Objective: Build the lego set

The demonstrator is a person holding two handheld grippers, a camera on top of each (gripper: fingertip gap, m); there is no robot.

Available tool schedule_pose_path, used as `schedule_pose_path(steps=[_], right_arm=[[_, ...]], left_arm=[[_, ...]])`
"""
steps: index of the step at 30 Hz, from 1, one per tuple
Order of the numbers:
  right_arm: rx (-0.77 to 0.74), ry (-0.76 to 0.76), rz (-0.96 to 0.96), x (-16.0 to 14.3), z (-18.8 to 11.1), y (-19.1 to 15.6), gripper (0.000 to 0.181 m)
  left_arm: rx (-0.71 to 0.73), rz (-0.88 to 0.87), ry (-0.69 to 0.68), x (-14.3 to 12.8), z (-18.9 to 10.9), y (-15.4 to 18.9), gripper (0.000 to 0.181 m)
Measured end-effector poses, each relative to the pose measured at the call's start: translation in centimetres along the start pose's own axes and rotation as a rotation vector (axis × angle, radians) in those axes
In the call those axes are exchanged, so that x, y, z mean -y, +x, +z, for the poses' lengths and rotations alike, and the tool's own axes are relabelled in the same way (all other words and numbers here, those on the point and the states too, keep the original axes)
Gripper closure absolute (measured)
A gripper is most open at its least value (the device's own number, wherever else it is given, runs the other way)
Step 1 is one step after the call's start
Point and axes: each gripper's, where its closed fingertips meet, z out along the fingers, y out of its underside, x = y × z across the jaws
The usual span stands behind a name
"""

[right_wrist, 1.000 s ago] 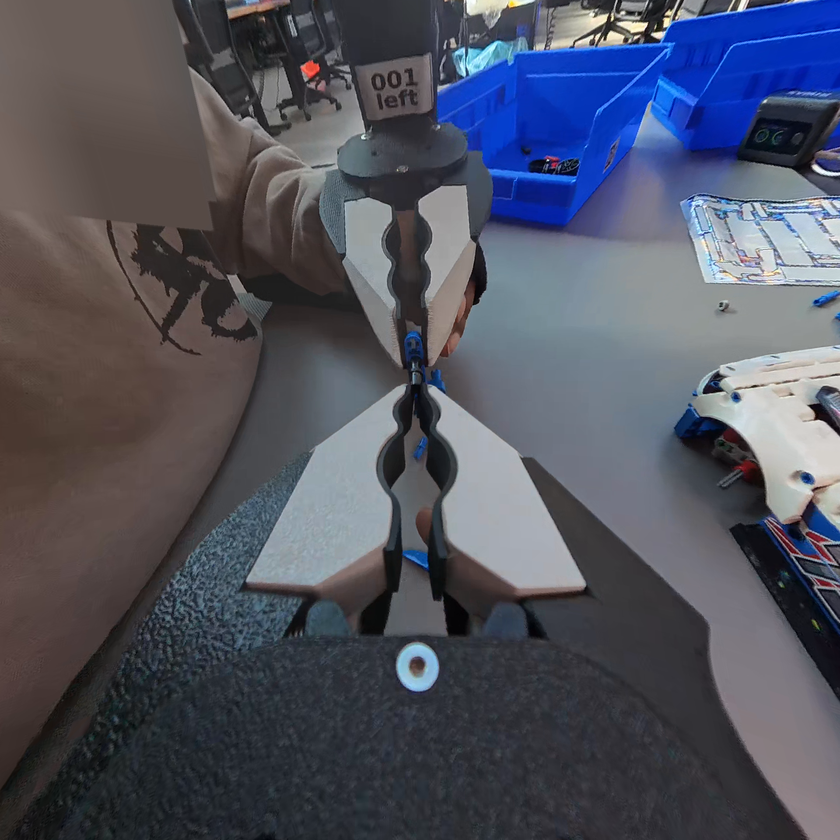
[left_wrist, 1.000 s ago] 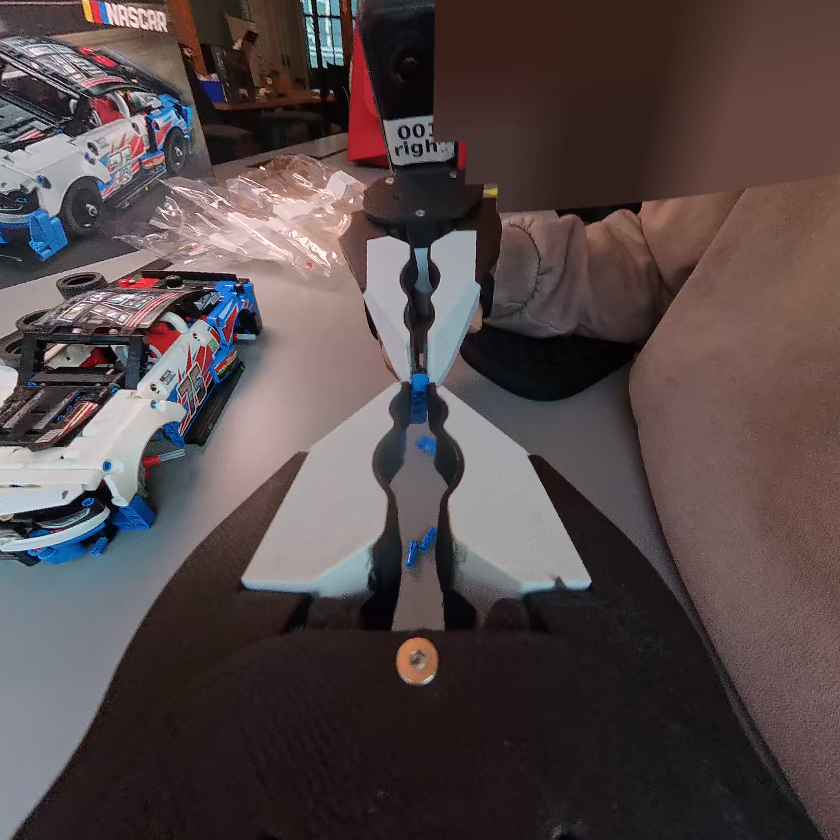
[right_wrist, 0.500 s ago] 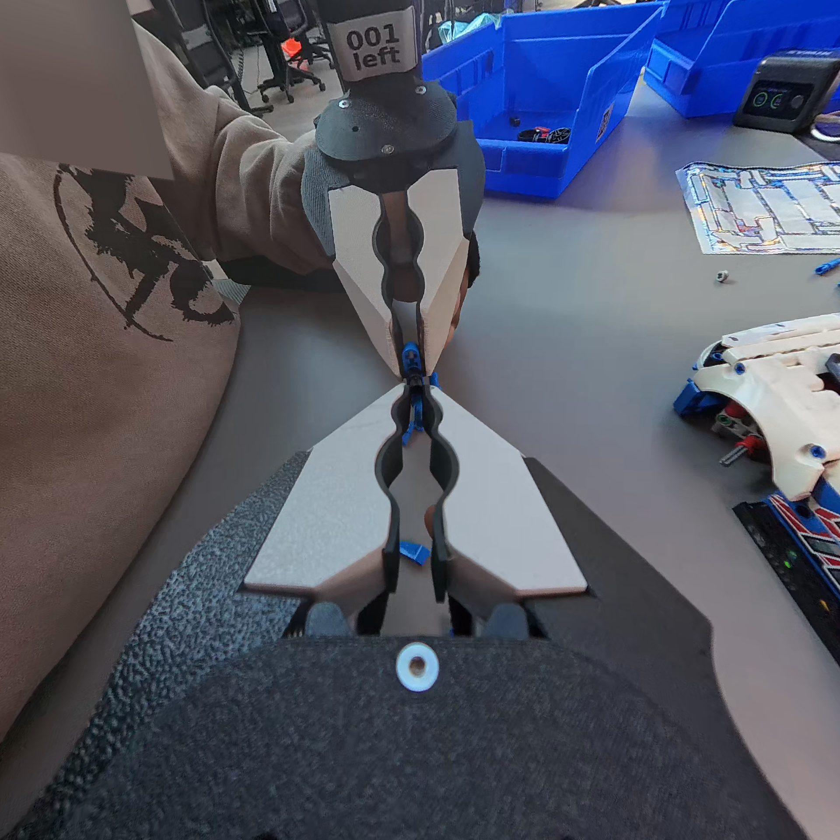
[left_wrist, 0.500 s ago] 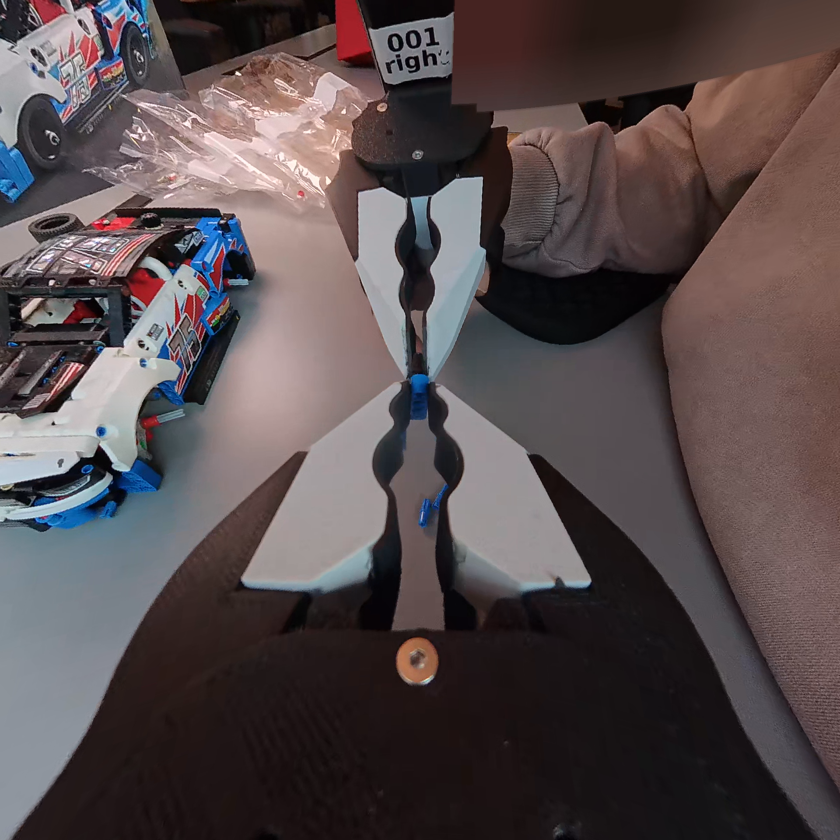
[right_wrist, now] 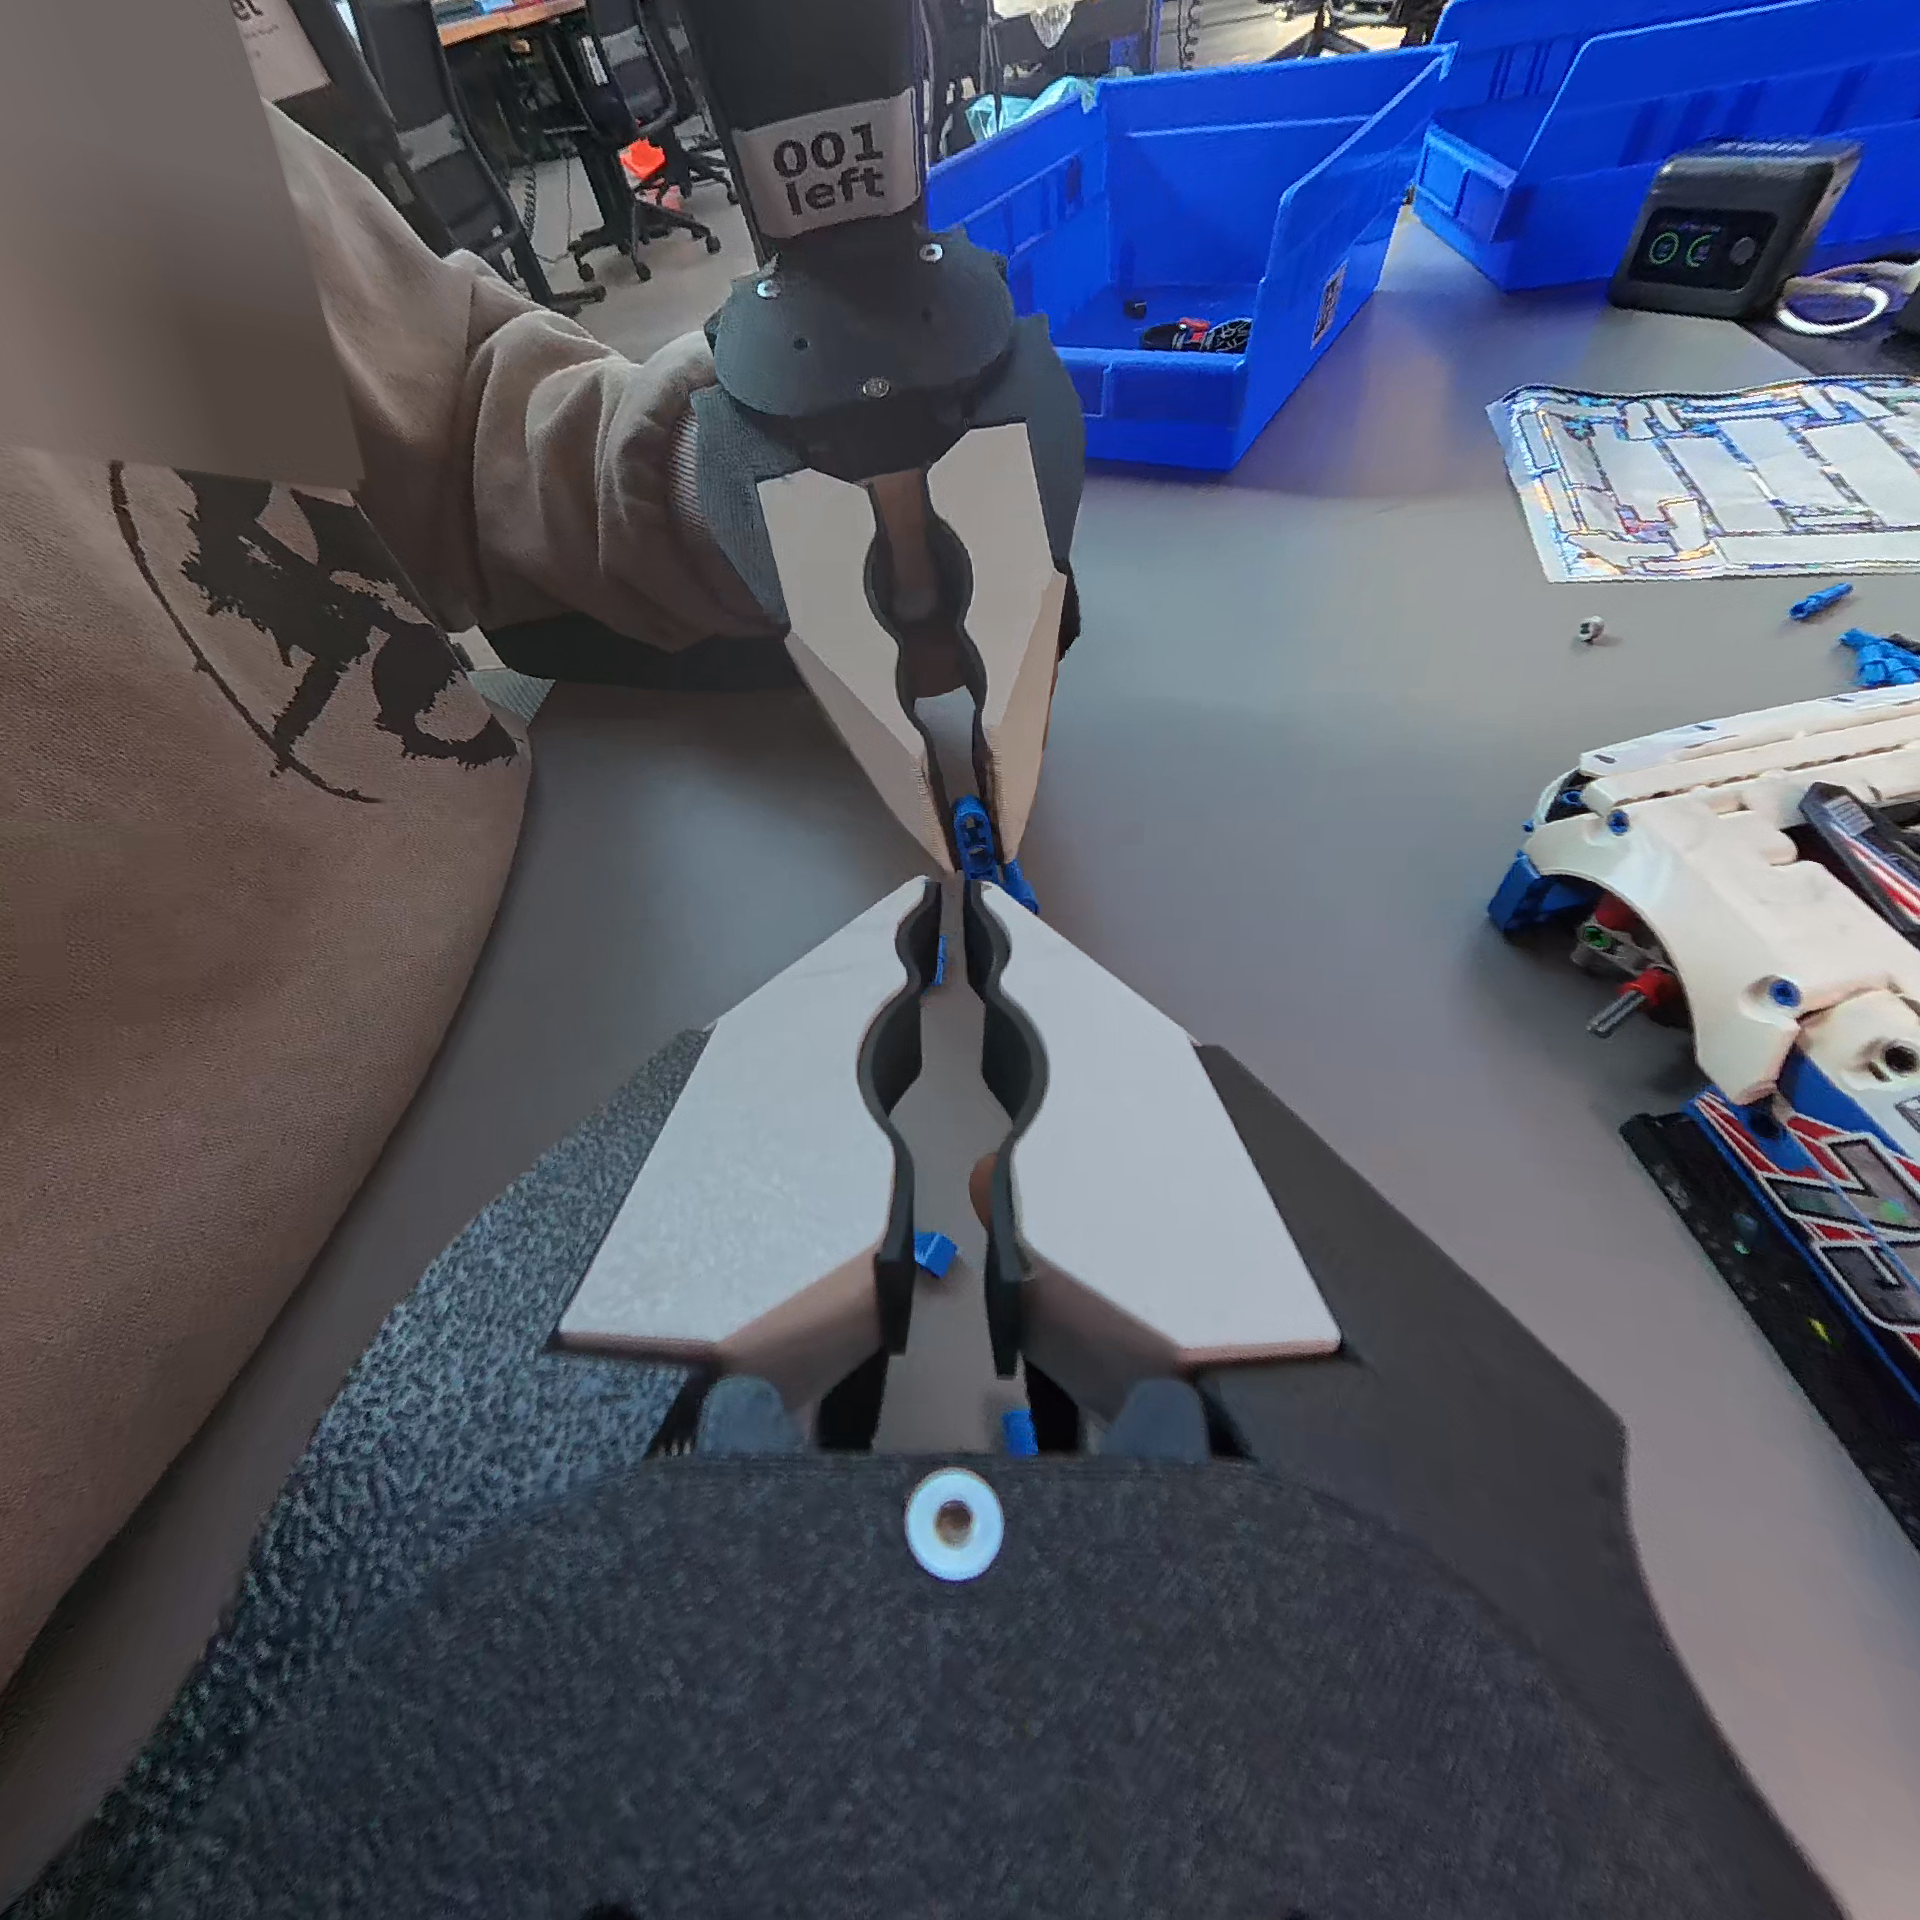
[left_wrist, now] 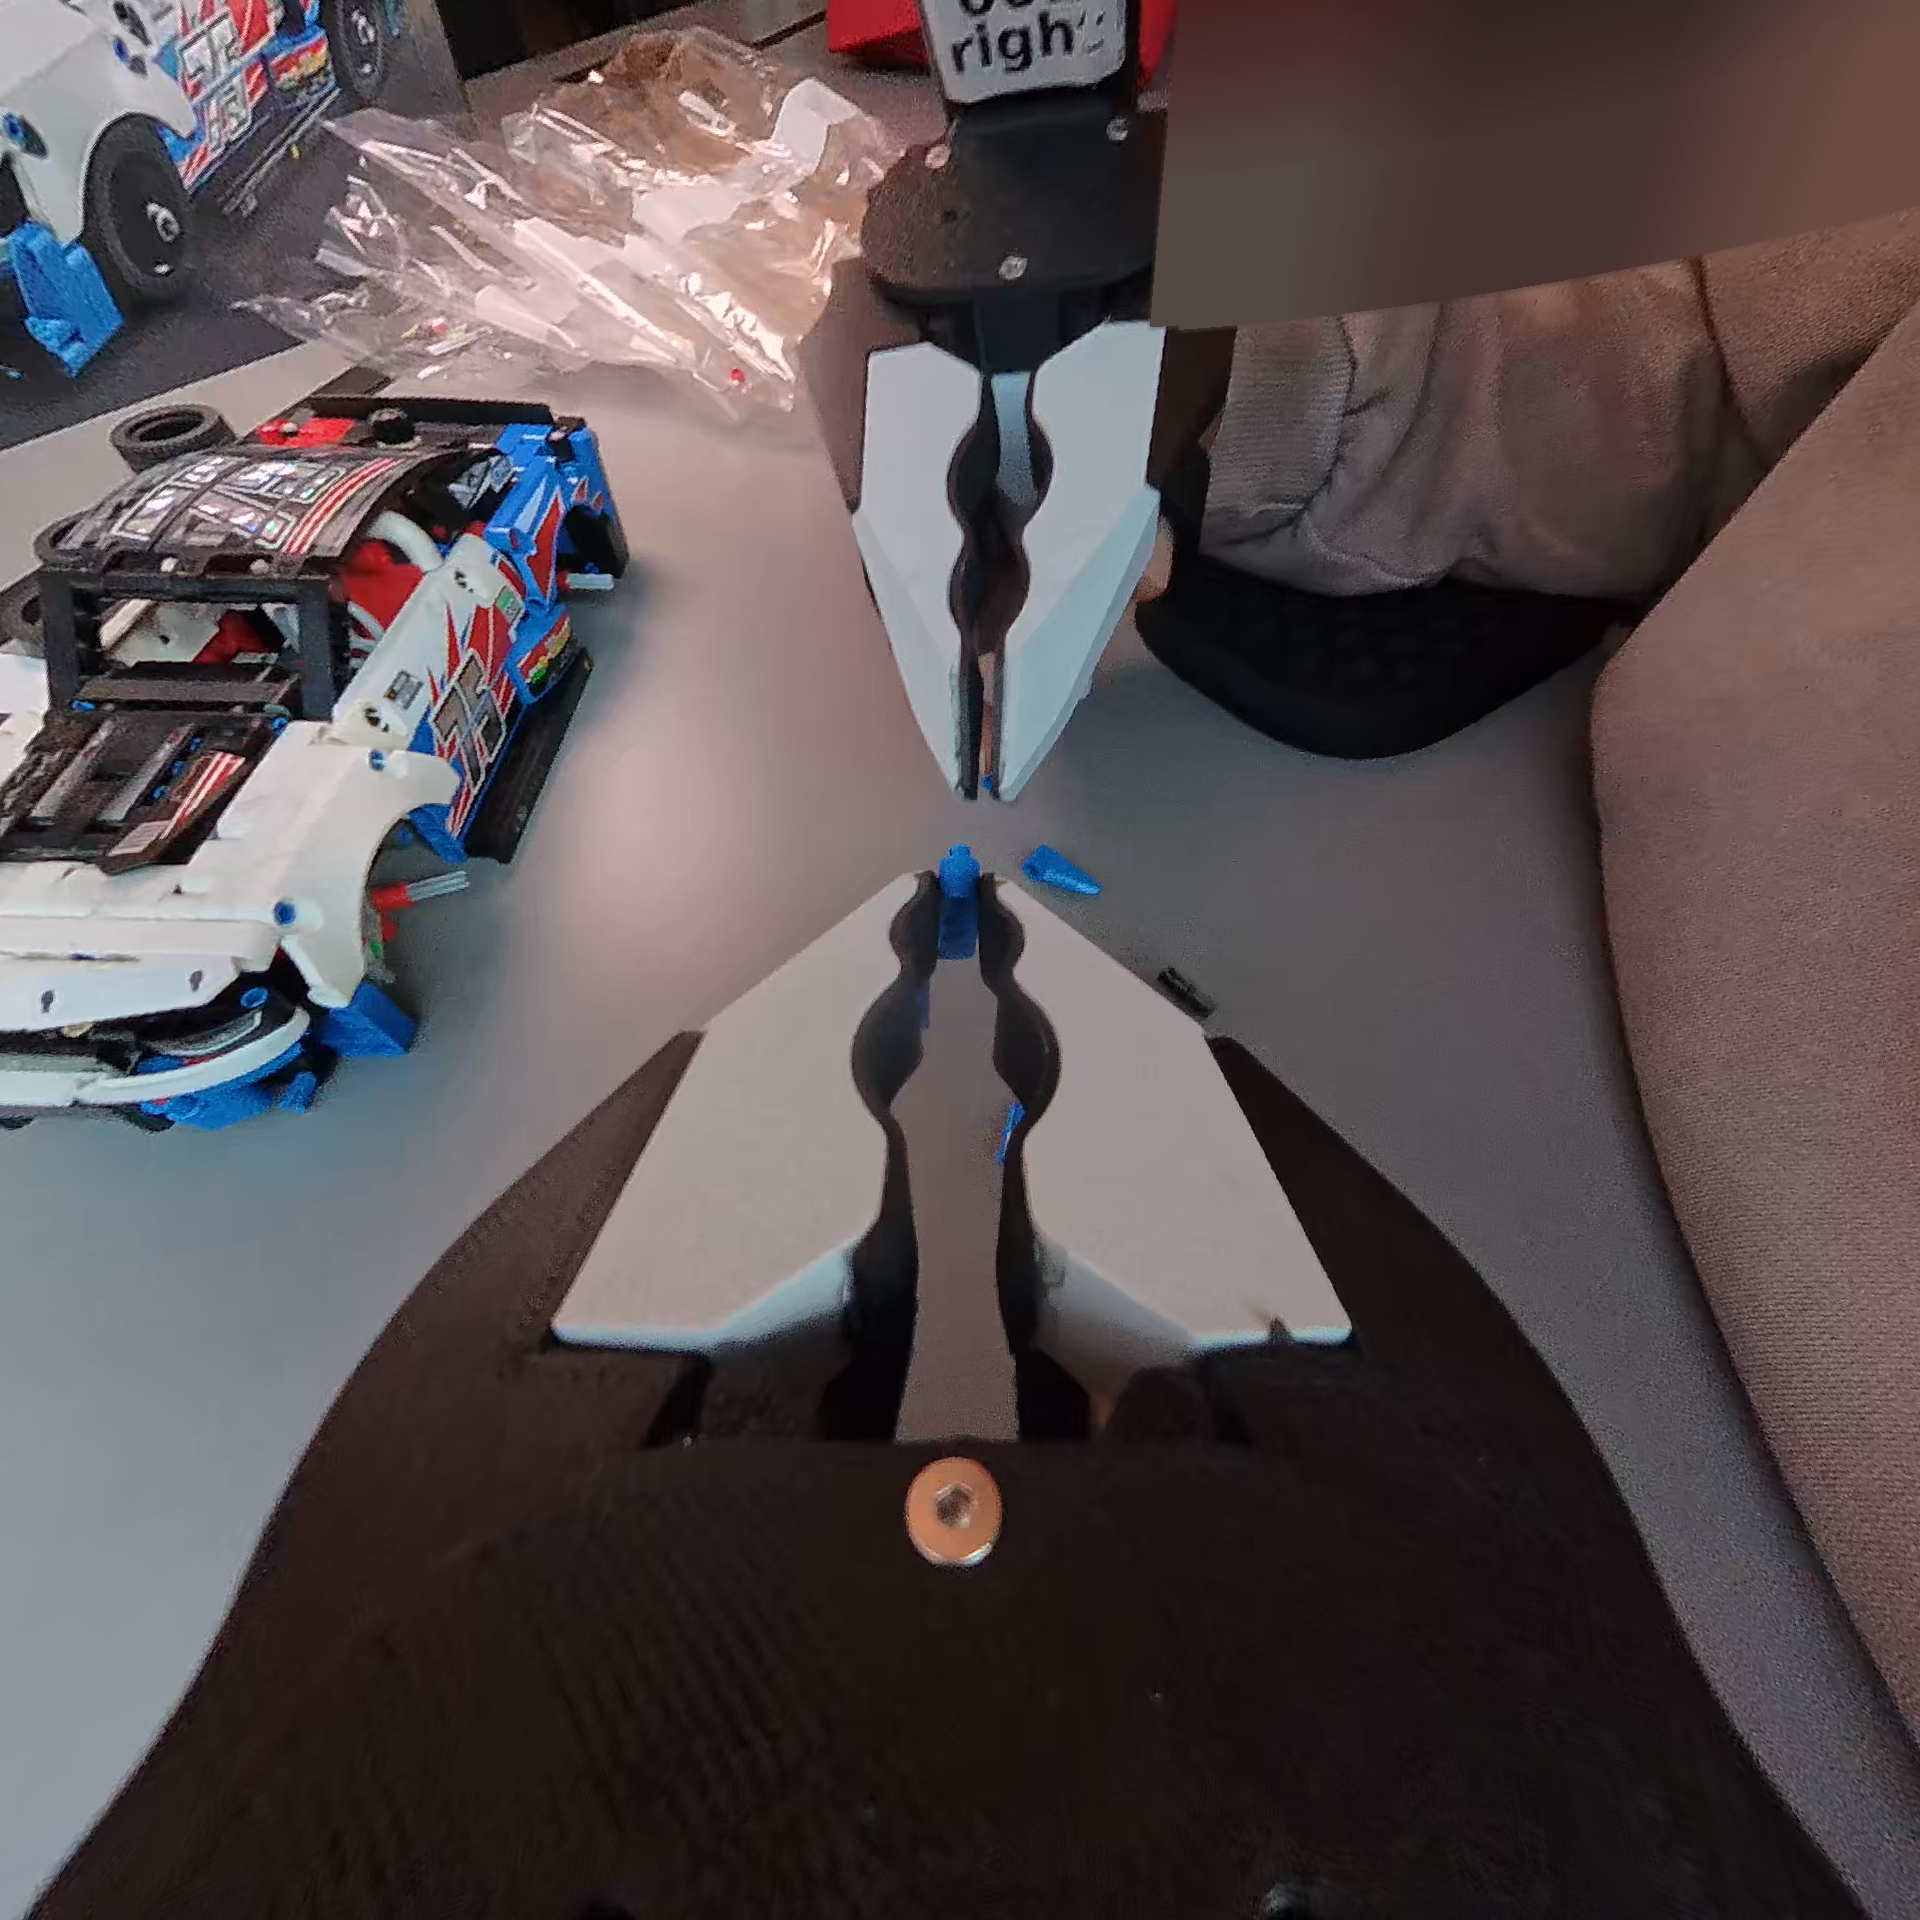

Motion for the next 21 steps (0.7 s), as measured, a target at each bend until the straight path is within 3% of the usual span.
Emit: schedule_pose_path(steps=[4,7,11,15,21], right_arm=[[0.076,-0.150,-0.032,-2.4,0.1,-1.5,0.178],[0.194,-0.315,-0.058,-5.0,0.0,-4.1,0.173],[0.235,-0.447,-0.111,-6.8,-0.6,-5.7,0.166],[0.175,-0.518,-0.137,-8.0,-0.6,-6.0,0.160],[0.058,-0.487,-0.216,-7.7,0.2,-4.6,0.156]], left_arm=[[0.017,0.020,-0.139,-2.7,0.6,-0.5,0.176],[0.020,0.032,-0.182,-3.6,0.9,-0.5,0.176],[0.027,0.068,-0.235,-4.6,1.1,-0.6,0.176],[0.034,0.059,-0.236,-4.7,1.1,-0.7,0.176],[0.033,0.051,-0.233,-4.7,1.1,-0.8,0.176]])
